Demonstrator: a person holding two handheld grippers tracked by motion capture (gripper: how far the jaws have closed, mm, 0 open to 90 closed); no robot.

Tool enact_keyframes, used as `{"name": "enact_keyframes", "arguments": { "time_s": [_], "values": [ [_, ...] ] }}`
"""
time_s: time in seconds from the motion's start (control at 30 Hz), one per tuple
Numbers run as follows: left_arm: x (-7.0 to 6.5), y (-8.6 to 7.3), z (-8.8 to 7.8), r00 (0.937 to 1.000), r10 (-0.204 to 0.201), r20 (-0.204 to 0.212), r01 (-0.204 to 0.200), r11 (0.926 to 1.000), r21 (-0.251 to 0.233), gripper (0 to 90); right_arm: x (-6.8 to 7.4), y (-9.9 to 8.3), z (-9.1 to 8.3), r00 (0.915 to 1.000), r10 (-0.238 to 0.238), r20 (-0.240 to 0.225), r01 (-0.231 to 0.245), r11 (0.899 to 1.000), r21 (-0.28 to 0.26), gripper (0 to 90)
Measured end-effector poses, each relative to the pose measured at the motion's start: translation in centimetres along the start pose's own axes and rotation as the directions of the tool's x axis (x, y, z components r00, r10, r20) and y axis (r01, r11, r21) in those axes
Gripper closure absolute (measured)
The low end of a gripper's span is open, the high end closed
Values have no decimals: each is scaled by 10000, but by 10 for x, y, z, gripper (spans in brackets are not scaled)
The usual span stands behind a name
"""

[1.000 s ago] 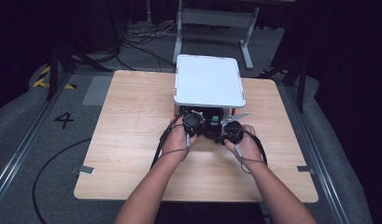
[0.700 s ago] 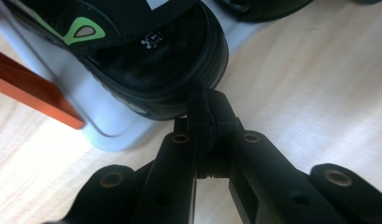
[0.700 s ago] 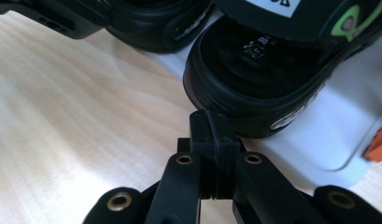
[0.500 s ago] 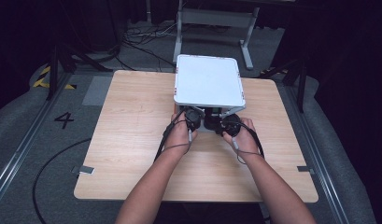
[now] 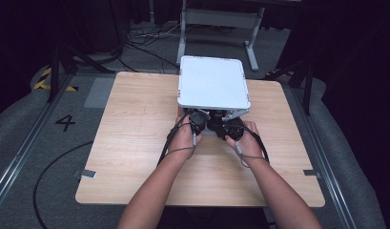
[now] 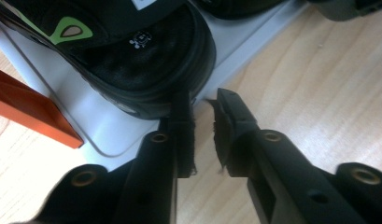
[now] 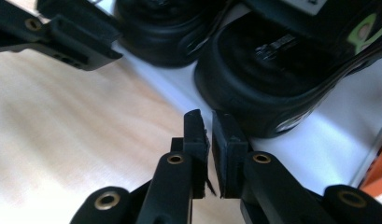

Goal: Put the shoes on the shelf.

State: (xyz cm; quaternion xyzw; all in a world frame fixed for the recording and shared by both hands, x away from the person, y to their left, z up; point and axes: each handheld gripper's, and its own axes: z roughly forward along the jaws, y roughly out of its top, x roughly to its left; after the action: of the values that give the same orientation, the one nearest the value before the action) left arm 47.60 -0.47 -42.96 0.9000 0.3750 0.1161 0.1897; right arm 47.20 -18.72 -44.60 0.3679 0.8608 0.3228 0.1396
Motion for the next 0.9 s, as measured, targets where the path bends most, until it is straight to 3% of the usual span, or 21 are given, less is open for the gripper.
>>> {"name": "enact_keyframes", "arguments": {
  "time_s": [0.07,0.23,0.37,0.47,0.53,0.67,0.77,0.9],
  "values": [
    [0,-4,-8,9995,125,287,-129,9998,119,724,4,-3,-9,9998,-20,-209,21,10000,44,832],
    [-8,-14,-35,9948,99,1016,-60,9992,-391,666,8,-5,-38,9981,39,-607,-56,9996,-271,776],
    [-10,-25,-61,9961,195,858,-112,9953,-963,573,8,-8,-60,9978,-196,-639,158,9981,-587,624],
    [-7,-38,-77,9991,246,343,-197,9905,-1364,432,1,-14,-74,9986,-384,-370,347,9946,-974,483],
    [-2,-52,-89,9998,176,115,-154,9863,-1644,391,-3,-20,-86,9991,-361,-215,337,9939,-1048,472],
    [9,-76,-107,9999,79,93,-59,9802,-1978,299,-11,-32,-111,9996,-259,-75,247,9906,-1345,433],
    [19,-95,-117,10000,-86,6,85,9802,-1980,262,-17,-42,-129,9997,234,34,-227,9897,-1410,409],
    [37,-123,-125,9989,-413,-209,368,9824,-1833,237,-31,-57,-149,9996,257,69,-239,9817,-1887,397]
  ]
}}
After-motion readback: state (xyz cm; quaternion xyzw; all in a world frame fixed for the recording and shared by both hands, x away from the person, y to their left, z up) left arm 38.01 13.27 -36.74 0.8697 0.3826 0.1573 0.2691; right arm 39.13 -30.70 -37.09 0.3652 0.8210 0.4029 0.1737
